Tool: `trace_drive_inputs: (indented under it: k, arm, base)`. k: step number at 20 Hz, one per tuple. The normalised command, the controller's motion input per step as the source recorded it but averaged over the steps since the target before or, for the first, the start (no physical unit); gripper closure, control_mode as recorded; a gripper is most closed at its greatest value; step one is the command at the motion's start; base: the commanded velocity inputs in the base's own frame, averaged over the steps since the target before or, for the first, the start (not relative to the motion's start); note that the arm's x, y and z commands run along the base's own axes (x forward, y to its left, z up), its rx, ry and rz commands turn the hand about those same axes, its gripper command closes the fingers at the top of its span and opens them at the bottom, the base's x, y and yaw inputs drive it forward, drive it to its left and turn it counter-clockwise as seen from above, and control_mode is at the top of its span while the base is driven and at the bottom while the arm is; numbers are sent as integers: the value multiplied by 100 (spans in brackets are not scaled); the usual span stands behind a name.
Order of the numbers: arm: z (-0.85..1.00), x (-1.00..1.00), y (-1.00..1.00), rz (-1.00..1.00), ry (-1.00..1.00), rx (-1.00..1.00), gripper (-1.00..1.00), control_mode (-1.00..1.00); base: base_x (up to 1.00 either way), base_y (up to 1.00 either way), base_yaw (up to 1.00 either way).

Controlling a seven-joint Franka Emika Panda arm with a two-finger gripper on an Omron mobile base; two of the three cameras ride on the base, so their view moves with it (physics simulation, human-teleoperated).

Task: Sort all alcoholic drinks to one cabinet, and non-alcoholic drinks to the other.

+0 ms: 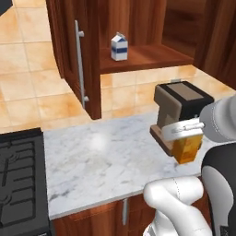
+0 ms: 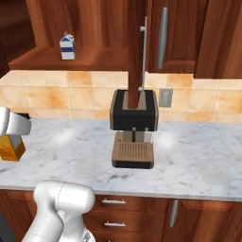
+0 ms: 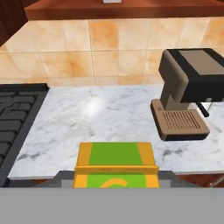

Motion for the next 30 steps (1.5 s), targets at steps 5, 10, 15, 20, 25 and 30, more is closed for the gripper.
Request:
trace_drive_inputs:
  k: [5,10,15,20,25,30]
  arm:
    - [0,0,0,0,0,0,100,100]
    - [0,9,0,0,0,0,100,-100]
    - [38,4,-14,6,-6,0,100,-100]
    - [73,21,-11,0,-23,0,100,-100]
    - [52,43,-3,-3,-24,0,100,-100]
    - [18,53,-10,-6,-20,0,100,-100]
  base:
    - [68,-1,14]
    - [43,0,2]
    - [0,0,0]
    - [0,0,0]
    - [0,0,0]
    - [0,0,0]
